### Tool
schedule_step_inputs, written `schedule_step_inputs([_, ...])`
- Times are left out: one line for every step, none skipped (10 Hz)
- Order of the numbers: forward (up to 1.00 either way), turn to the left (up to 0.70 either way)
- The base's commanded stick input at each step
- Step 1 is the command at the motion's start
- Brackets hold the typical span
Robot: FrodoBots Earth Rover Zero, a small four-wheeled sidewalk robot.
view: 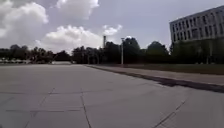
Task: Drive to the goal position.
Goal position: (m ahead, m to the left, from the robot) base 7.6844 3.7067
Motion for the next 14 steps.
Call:
schedule_step_inputs([0.7,0.06])
schedule_step_inputs([0.7,0.06])
schedule_step_inputs([0.7,0.06])
schedule_step_inputs([0.7,0.06])
schedule_step_inputs([0.7,0.06])
schedule_step_inputs([0.7,0.06])
schedule_step_inputs([0.7,0.06])
schedule_step_inputs([0.7,0.06])
schedule_step_inputs([0.7,0.06])
schedule_step_inputs([0.7,0.06])
schedule_step_inputs([0.7,0.06])
schedule_step_inputs([0.7,0.06])
schedule_step_inputs([0.7,0.06])
schedule_step_inputs([0.7,0.06])
